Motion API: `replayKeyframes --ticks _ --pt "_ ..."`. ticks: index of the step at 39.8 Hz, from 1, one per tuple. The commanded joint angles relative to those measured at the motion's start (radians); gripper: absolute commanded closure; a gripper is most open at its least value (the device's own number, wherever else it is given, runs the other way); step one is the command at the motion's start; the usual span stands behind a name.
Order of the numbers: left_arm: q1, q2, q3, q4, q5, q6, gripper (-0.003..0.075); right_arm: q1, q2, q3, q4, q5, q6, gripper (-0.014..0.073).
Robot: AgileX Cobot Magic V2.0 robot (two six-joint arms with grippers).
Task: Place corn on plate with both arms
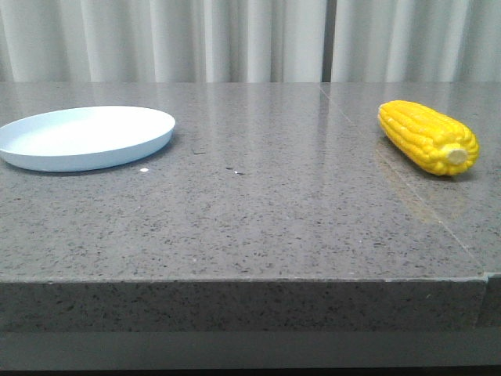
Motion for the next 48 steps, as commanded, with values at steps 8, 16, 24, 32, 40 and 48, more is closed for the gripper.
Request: replayKeyframes --ticks 8,16,24,32,40,48 --pt "0.001 -0.017 0.022 -0.004 -0.086 0.002 0.0741 -0.007 -0.017 -0.021 -0.001 -0.072 -0.009 0.0665" --pt "0.001 -0.017 0.022 -0.004 -0.086 0.002 0.0741 -0.007 -0.017 -0.021 -0.001 -0.072 -0.009 0.0665" --pt "0.001 -0.017 0.022 -0.004 -0.086 0.002 0.0741 -0.007 -0.017 -0.021 -0.001 -0.072 -0.009 0.0665" --pt "0.001 -0.017 0.022 -0.004 -0.086 0.002 0.0741 -0.007 -0.017 -0.021 -0.001 -0.072 -0.009 0.0665" --pt "0.001 -0.017 0.022 -0.004 -0.09 0.002 0.0741 -0.007 -0.017 -0.021 -0.001 -0.076 -0.009 0.0665" --pt "0.001 -0.017 0.022 -0.004 -0.09 0.002 0.0741 -0.007 -0.017 -0.021 -0.001 -0.109 -0.009 0.0665"
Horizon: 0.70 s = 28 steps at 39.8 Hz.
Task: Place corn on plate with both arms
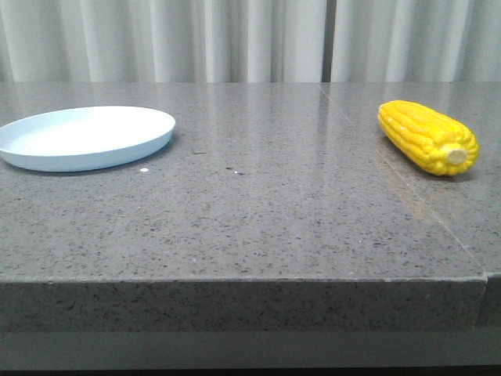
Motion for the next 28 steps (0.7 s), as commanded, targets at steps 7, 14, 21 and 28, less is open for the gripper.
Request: replayKeyframes --ticks 7,14,21,28 --pt "0.001 -0.017 0.022 -0.004 -0.105 0.002 0.0741 -0.007 -0.017 -0.021 -0.001 -0.11 -0.009 0.0665" --pt "0.001 -0.017 0.008 -0.004 -0.31 0.002 0.0741 -0.007 -0.017 -0.044 -0.001 -0.211 -0.009 0.0665" --pt "0.001 -0.009 -0.124 -0.004 -0.29 0.002 0.0741 -0.007 -0.017 -0.181 -0.001 -0.132 -0.009 0.0664" --pt "0.001 0.076 -0.315 -0.004 -0.055 0.002 0.0741 -0.007 0.035 -0.378 -0.001 0.033 -0.009 0.0664"
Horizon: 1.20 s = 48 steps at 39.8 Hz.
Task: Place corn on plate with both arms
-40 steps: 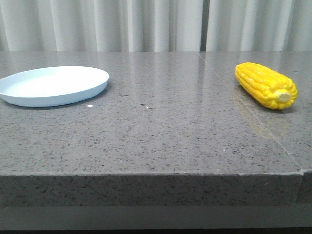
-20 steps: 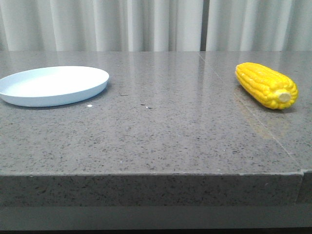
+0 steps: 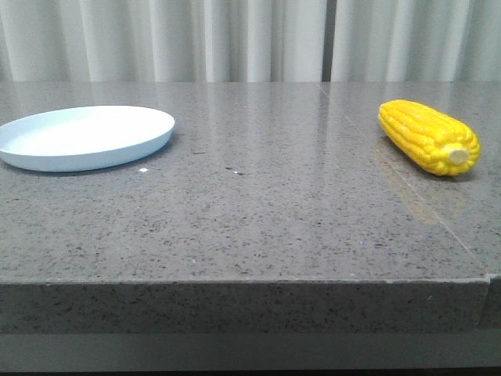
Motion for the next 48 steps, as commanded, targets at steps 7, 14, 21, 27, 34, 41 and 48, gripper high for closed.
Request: replayKeyframes --ticks 7,14,21,27,34,41,48 --pt "0.001 0.223 -0.201 -0.004 0.105 0.002 0.0741 -0.007 0.206 -0.256 -0.001 0.069 -0.009 0.0664" --pt "0.001 0.311 -0.221 -0.004 0.075 0.002 0.0741 -0.007 0.341 -0.318 -0.001 0.078 -0.009 0.0664" --pt "0.001 0.31 -0.221 -0.004 0.018 0.002 0.072 -0.007 0.359 -0.318 -0.001 0.062 -0.009 0.0662" --pt "0.001 0.31 -0.221 -0.004 0.016 0.002 0.0505 -0.007 0.359 -0.318 -0.001 0.071 -0.009 0.0515" --pt "0.001 0.31 -0.221 -0.004 0.016 0.002 0.012 -0.007 0.359 -0.318 -0.001 0.077 -0.009 0.0116" --pt "0.001 0.31 -0.221 -0.004 0.016 0.002 0.0072 -0.007 0.359 -0.318 -0.001 0.077 -0.009 -0.0066" --pt "0.001 0.31 -0.221 -0.004 0.016 0.002 0.0086 -0.007 0.359 -0.318 -0.001 0.076 -0.009 -0.0057"
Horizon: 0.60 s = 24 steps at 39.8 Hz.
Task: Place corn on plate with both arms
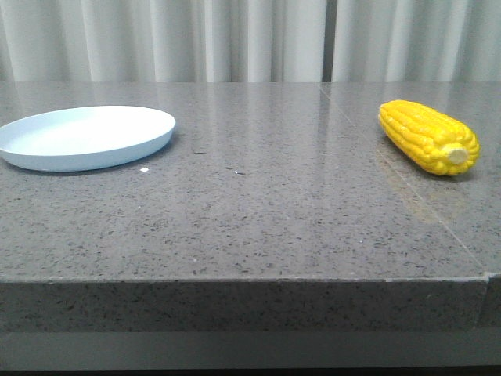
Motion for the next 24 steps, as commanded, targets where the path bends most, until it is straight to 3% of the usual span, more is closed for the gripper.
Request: replayKeyframes --ticks 1,14,24 --pt "0.001 0.015 -0.034 -0.004 -0.087 0.002 0.0091 -0.007 0.015 -0.038 -0.001 -0.074 -0.009 -0.0057" --pt "0.001 0.015 -0.034 -0.004 -0.102 0.002 0.0174 -0.007 0.015 -0.038 -0.001 -0.074 -0.009 -0.0057" --pt "-0.001 0.015 -0.034 -0.004 -0.101 0.002 0.0175 -0.007 0.015 -0.038 -0.001 -0.074 -0.009 -0.0057"
